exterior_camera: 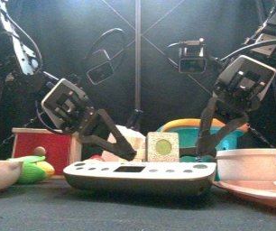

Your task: Cut sushi roll

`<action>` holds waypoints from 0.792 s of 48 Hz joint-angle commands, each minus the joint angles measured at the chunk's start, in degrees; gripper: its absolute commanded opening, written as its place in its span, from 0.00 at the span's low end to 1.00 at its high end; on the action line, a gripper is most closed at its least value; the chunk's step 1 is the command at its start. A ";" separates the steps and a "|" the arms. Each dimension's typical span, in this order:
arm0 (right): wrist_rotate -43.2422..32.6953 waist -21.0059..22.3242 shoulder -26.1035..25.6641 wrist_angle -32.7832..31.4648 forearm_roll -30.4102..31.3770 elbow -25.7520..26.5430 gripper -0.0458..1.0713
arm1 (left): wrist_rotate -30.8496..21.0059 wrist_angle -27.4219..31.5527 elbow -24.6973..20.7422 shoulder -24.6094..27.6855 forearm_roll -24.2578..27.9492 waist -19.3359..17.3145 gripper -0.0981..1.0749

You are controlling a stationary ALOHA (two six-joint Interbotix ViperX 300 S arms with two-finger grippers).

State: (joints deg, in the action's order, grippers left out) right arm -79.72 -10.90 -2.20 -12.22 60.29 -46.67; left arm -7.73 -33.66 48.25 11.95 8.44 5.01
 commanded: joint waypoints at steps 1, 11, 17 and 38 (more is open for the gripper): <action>-0.18 0.79 -0.88 -0.18 0.00 1.32 0.49 | 0.00 -0.18 -1.05 -0.53 0.00 0.09 0.44; -0.09 1.23 -0.79 -0.26 0.18 1.32 0.49 | 0.00 0.88 -1.49 -0.53 0.00 -0.35 0.44; -0.09 1.93 -0.88 -0.26 0.26 1.32 0.49 | 0.00 1.67 -1.76 -0.70 0.00 -0.88 0.44; -0.09 1.76 -2.29 -0.26 0.35 1.58 0.49 | 0.09 1.85 -1.76 -2.20 0.00 -1.05 0.44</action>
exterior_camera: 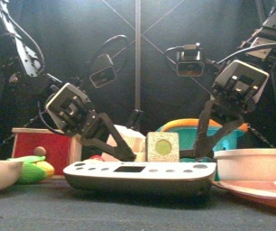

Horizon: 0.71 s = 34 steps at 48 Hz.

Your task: Cut sushi roll

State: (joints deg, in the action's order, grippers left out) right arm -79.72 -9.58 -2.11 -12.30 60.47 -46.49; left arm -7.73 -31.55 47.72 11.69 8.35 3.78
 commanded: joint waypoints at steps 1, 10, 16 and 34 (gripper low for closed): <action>-0.09 0.44 -2.64 -0.09 0.18 1.58 0.49 | 0.00 -0.26 -1.32 -2.20 0.09 0.44 0.44; -0.09 0.44 -4.31 -0.18 0.70 2.29 0.49 | 0.09 -0.26 -1.49 -4.39 0.18 1.05 0.44; -0.09 0.35 -5.54 -0.09 0.97 2.20 0.49 | 0.09 -0.26 -1.49 -5.27 0.26 1.23 0.44; -0.09 0.26 -8.26 -0.09 2.20 2.11 0.49 | 0.09 -1.14 -1.85 -7.21 0.18 1.41 0.44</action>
State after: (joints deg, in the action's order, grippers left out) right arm -79.80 -9.67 -8.17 -12.66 61.79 -46.41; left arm -7.73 -31.20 47.81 6.68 8.44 4.48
